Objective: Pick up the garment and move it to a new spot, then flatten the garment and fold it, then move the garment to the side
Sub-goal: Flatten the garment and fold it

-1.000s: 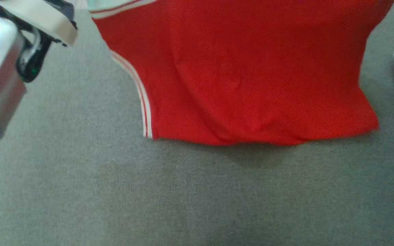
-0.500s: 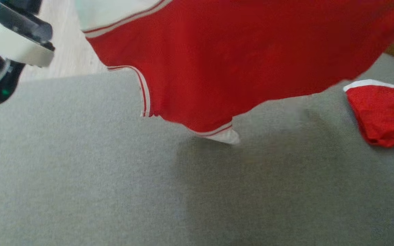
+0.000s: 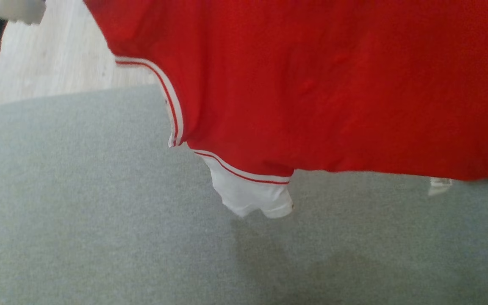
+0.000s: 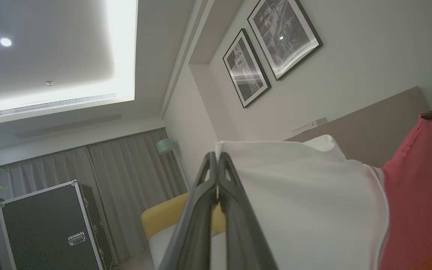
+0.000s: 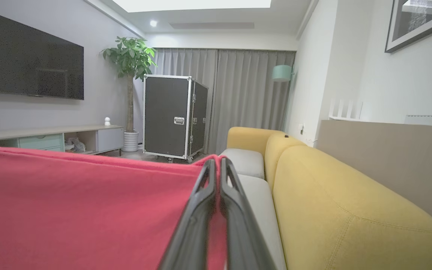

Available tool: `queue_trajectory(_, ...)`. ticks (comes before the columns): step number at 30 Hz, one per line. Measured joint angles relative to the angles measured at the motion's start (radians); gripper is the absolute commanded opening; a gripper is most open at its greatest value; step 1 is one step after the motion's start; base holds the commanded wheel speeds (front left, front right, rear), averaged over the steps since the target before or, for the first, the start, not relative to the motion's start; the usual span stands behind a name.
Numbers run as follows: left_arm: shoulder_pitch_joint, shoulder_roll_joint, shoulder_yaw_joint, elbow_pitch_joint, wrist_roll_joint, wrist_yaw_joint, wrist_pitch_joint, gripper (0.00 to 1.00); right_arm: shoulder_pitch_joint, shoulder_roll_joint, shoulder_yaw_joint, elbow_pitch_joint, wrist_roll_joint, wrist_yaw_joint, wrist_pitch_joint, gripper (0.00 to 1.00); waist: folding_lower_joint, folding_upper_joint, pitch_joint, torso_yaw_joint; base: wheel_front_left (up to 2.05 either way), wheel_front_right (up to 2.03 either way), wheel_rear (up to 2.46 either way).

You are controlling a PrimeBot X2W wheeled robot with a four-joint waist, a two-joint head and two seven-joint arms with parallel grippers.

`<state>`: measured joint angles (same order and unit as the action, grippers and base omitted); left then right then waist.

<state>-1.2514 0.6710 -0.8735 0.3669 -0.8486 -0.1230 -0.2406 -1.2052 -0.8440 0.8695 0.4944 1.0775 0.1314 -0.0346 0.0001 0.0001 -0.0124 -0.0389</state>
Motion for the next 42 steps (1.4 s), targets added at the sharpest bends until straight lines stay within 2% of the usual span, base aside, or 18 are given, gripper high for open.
queue_trajectory(4, -0.062, -0.062, -0.007, 0.095, 0.042, 0.000, -0.007, 0.00, -0.043, 0.051, -0.007, 0.090, -0.024, 0.000, 0.016, 0.00, 0.0000, 0.0000, 0.054, 0.010, 0.00, 0.00, 0.00)
queue_trajectory(6, -0.133, -0.113, -0.017, 0.175, 0.076, -0.001, -0.009, 0.00, -0.102, 0.079, -0.016, 0.147, -0.044, 0.000, 0.014, 0.00, 0.0002, 0.0000, 0.117, 0.020, 0.00, 0.00, 0.00)
queue_trajectory(9, -0.217, -0.152, -0.023, 0.257, 0.129, 0.000, -0.013, 0.00, -0.169, 0.115, -0.032, 0.196, -0.069, 0.000, -0.017, 0.00, 0.0003, 0.0000, 0.187, 0.029, 0.00, 0.00, 0.00)
queue_trajectory(11, -0.273, -0.170, -0.009, 0.305, 0.170, 0.022, -0.016, 0.00, -0.211, 0.144, -0.038, 0.231, -0.099, 0.000, -0.060, 0.00, 0.0004, -0.0001, 0.233, 0.035, 0.00, 0.00, 0.00)
queue_trajectory(14, -0.347, -0.187, 0.064, 0.303, 0.240, 0.069, -0.017, 0.00, -0.268, 0.178, -0.047, 0.279, -0.144, 0.000, -0.137, 0.00, 0.0005, -0.0001, 0.295, 0.042, 0.00, 0.00, 0.00)
queue_trajectory(16, -0.380, -0.194, 0.123, 0.267, 0.285, 0.084, -0.018, 0.00, -0.304, 0.188, -0.056, 0.311, -0.183, 0.000, -0.179, 0.00, 0.0005, -0.0001, 0.329, 0.048, 0.00, 0.00, 0.00)
queue_trajectory(19, -0.382, -0.206, 0.172, 0.233, 0.316, 0.078, -0.019, 0.00, -0.329, 0.188, -0.067, 0.337, -0.219, 0.000, -0.203, 0.00, 0.0003, -0.0001, 0.355, 0.055, 0.00, 0.00, 0.00)
queue_trajectory(21, -0.354, -0.215, 0.198, 0.205, 0.332, 0.050, -0.021, 0.00, -0.334, 0.189, -0.073, 0.353, -0.242, 0.000, -0.214, 0.00, 0.0002, -0.0001, 0.371, 0.066, 0.00, 0.00, 0.00)
queue_trajectory(25, -0.227, -0.214, 0.232, 0.151, 0.351, 0.016, -0.021, 0.00, -0.311, 0.203, -0.072, 0.370, -0.268, 0.000, -0.219, 0.00, 0.0001, -0.0001, 0.401, 0.084, 0.00, 0.00, 0.00)
queue_trajectory(29, -0.034, -0.213, 0.243, 0.085, 0.364, -0.001, -0.020, 0.00, -0.204, 0.220, -0.083, 0.369, -0.280, 0.000, -0.221, 0.00, 0.0002, -0.0001, 0.419, 0.098, 0.00, 0.00, 0.00)
queue_trajectory(38, 0.516, -0.174, 0.280, -0.161, 0.438, -0.001, -0.020, 0.00, 0.247, 0.239, -0.244, 0.254, -0.309, 0.000, -0.221, 0.00, -0.0002, -0.0001, 0.334, 0.086, 0.00, 0.00, 0.00)
queue_trajectory(42, 0.791, -0.123, 0.302, -0.243, 0.474, 0.015, -0.019, 0.00, 0.481, 0.236, -0.337, 0.164, -0.348, 0.000, -0.221, 0.00, -0.0004, 0.0000, 0.264, 0.076, 0.00, 0.00, 0.00)
